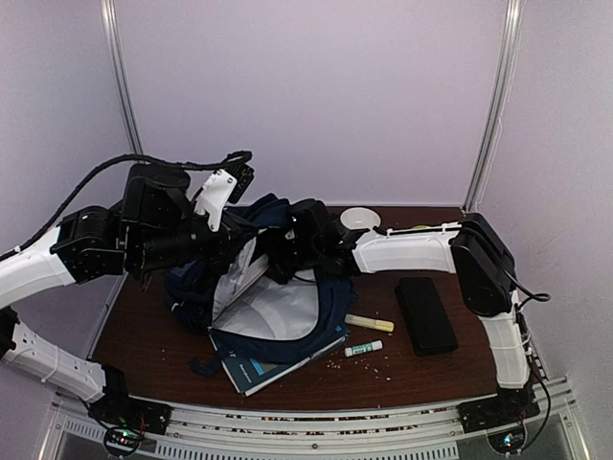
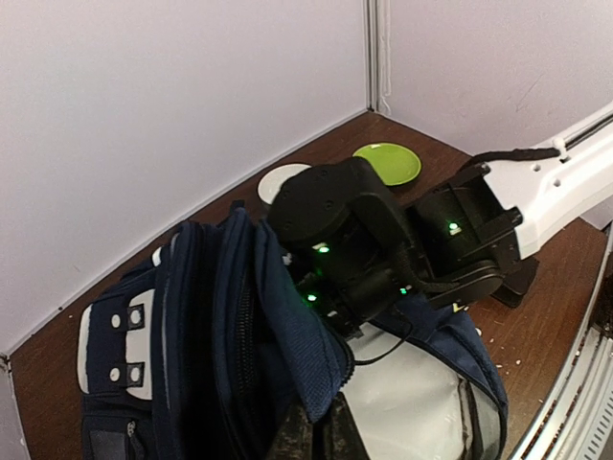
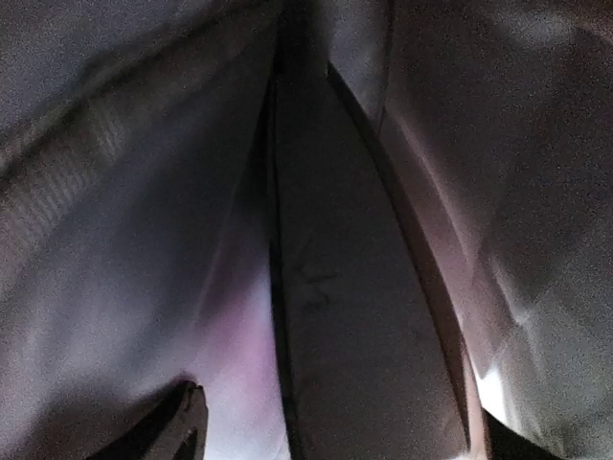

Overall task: Pack the student bag
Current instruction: Place the book in the student bag.

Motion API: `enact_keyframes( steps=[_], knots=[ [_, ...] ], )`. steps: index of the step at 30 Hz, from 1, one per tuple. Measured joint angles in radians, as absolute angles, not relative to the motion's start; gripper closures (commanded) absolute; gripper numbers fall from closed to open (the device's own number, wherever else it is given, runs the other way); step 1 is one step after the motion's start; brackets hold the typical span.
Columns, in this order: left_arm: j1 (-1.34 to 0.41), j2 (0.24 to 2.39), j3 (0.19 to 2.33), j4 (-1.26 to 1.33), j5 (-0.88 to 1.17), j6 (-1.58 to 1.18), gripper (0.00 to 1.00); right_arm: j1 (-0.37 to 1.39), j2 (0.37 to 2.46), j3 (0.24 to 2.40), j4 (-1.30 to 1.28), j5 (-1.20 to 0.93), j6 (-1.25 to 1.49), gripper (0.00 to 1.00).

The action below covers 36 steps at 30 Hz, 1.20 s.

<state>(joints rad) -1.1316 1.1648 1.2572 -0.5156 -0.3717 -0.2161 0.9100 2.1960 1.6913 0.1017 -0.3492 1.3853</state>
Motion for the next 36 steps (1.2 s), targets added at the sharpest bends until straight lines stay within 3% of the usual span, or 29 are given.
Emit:
enact_keyframes(
  steps=[12, 29, 36],
  knots=[
    [-1.009, 1.151, 1.251, -0.439, -0.451, -0.195, 1.0, 0.912, 1.792, 1.277, 0.156, -0.402, 1.364, 0.0],
    [-0.965, 1.225, 1.314, -0.444, -0.526, -0.18, 1.0, 0.904, 1.406, 1.052, 0.123, -0.422, 1.203, 0.01],
    [-0.96, 1.084, 1.28, -0.516, -0.567, -0.167, 1.0, 0.889, 1.095, 0.986, -0.051, -0.226, 1.049, 0.05]
  ],
)
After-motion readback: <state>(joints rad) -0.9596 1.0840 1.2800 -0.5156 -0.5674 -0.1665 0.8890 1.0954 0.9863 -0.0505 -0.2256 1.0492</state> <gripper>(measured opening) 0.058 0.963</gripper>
